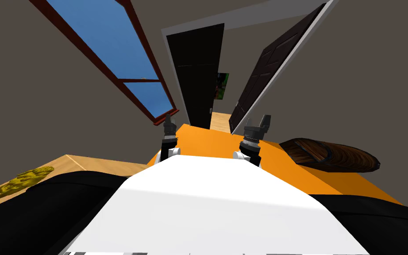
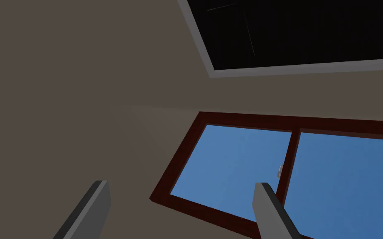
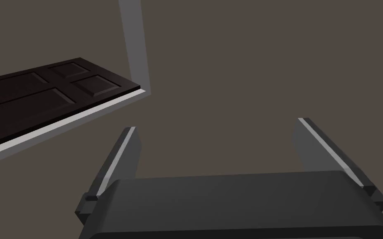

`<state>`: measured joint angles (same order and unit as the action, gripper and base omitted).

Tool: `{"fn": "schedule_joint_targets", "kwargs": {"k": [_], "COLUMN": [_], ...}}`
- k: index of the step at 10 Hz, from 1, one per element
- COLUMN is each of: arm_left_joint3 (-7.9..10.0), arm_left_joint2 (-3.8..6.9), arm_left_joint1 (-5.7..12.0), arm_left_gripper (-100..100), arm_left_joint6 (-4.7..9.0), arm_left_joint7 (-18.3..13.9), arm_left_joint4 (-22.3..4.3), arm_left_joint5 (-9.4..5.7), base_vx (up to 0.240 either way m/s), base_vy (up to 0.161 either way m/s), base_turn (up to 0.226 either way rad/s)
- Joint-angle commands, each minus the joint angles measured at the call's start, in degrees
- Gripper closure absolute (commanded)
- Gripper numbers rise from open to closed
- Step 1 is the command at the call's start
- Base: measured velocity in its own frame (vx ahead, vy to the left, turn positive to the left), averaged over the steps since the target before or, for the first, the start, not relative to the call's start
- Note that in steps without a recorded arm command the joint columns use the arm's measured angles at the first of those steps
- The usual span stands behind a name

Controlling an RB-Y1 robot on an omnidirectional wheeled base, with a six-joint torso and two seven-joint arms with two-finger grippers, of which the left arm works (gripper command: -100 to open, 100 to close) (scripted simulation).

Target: Push the door open

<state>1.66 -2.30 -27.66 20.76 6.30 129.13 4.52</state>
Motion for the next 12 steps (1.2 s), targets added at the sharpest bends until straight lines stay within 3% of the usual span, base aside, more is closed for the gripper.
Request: {"fn": "schedule_joint_targets", "kwargs": {"k": [1, 12], "arm_left_joint3": [-0.12, -1.04], "arm_left_joint2": [0.77, 4.56], "arm_left_joint1": [0.70, 6.09], "arm_left_gripper": [-100, -100], "arm_left_joint6": [0.47, 4.07], "arm_left_joint7": [-0.2, -2.0], "arm_left_joint4": [-1.8, -15.2], "arm_left_joint5": [-0.02, -0.13], "base_vx": [0.202, 0.117], "base_vy": [0.038, -0.035], "base_turn": [0.000, -0.005]}}
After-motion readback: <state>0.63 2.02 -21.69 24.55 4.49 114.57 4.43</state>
